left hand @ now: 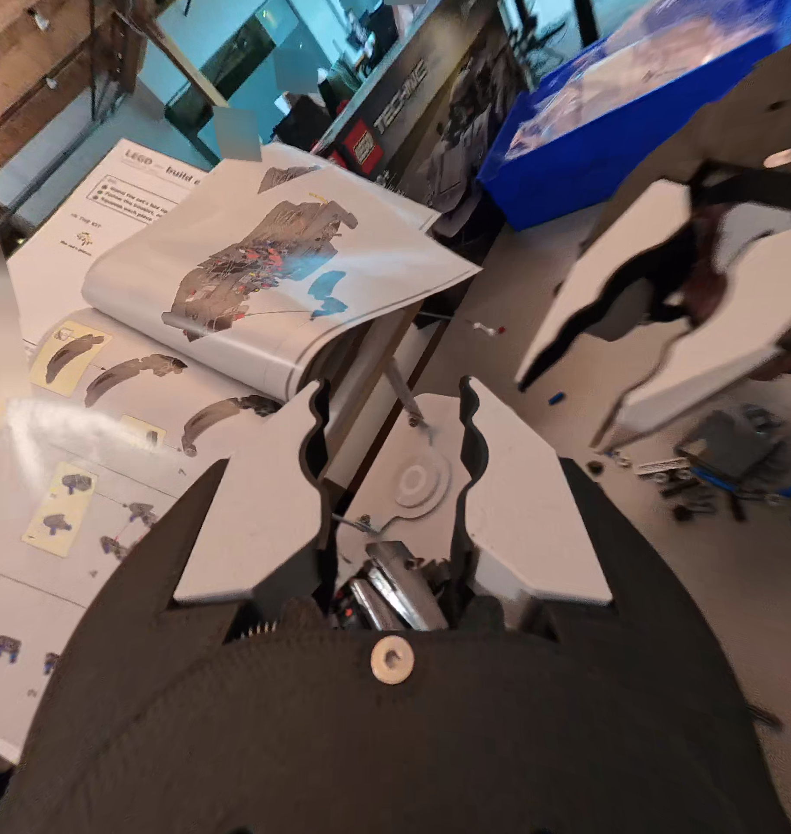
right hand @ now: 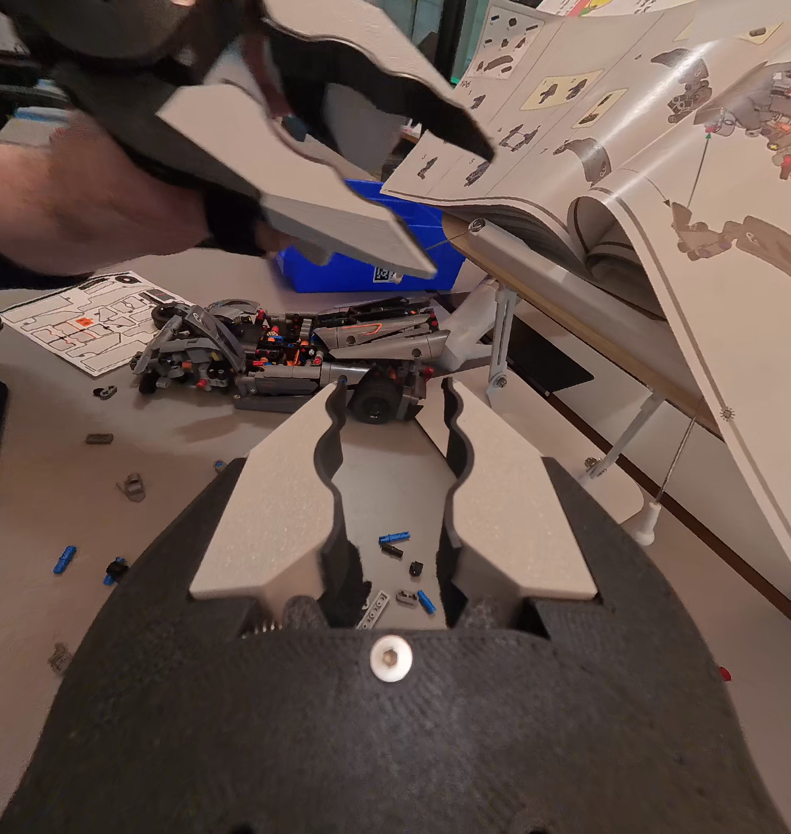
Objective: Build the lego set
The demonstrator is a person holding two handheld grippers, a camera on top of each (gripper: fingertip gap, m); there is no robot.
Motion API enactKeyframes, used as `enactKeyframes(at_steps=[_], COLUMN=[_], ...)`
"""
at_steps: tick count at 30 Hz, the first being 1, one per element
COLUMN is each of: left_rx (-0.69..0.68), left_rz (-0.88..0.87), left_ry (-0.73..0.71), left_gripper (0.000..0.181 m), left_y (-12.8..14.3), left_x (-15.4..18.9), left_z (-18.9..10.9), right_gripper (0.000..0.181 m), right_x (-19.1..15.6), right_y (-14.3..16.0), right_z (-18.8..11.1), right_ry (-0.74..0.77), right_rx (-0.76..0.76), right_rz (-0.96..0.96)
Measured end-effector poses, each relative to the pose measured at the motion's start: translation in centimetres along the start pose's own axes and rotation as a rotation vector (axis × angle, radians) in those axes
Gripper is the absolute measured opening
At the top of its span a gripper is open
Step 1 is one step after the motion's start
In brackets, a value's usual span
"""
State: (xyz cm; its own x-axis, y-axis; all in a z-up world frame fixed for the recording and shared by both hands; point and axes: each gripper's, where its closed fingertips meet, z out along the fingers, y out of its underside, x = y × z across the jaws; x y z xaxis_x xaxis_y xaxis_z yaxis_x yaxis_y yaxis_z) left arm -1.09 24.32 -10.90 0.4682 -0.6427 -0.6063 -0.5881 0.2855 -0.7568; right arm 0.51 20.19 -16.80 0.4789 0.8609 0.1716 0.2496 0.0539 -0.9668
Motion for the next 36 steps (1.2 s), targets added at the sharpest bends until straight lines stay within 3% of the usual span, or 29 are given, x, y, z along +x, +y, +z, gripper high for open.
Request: enactKeyframes(at_steps=[9, 17, 20, 25, 32, 36], left_rx=[-0.125, -0.158, -0.175, -0.202, -0.263, -0.288], left_rz=[0.193, 0.271, 0.299, 0.347, 0.351, 0.353], left_ry=[-0.091, -0.079, -0.075, -0.053, 0.041, 0.071], left_gripper=[0.042, 0.0, 0.0, 0.03, 0.031, 0.046], left_y=[0.5, 0.9, 1.0, 1.2, 2.2, 2.7], left_x=[-3.7, -4.4, -4.8, -4.9, -4.3, -3.9], left_z=[6.1, 6.6, 6.5, 6.7, 7.1, 7.5], right_gripper=[0.037, 0.034, 0.034, 0.034, 0.033, 0.033], right_x=[0.0, 0.0, -0.1, -0.2, -0.4, -0.4], right_y=[0.4, 0.2, 0.2, 0.3, 0.4, 0.5], right_z=[0.2, 0.0, 0.0, 0.2, 0.3, 0.3], right_ry=[-0.008, -0.015, -0.017, -0.02, -0.024, -0.026], right_rx=[-0.007, 0.003, 0.002, -0.004, -0.012, -0.015], right_rz=[0.015, 0.03, 0.03, 0.029, 0.023, 0.027])
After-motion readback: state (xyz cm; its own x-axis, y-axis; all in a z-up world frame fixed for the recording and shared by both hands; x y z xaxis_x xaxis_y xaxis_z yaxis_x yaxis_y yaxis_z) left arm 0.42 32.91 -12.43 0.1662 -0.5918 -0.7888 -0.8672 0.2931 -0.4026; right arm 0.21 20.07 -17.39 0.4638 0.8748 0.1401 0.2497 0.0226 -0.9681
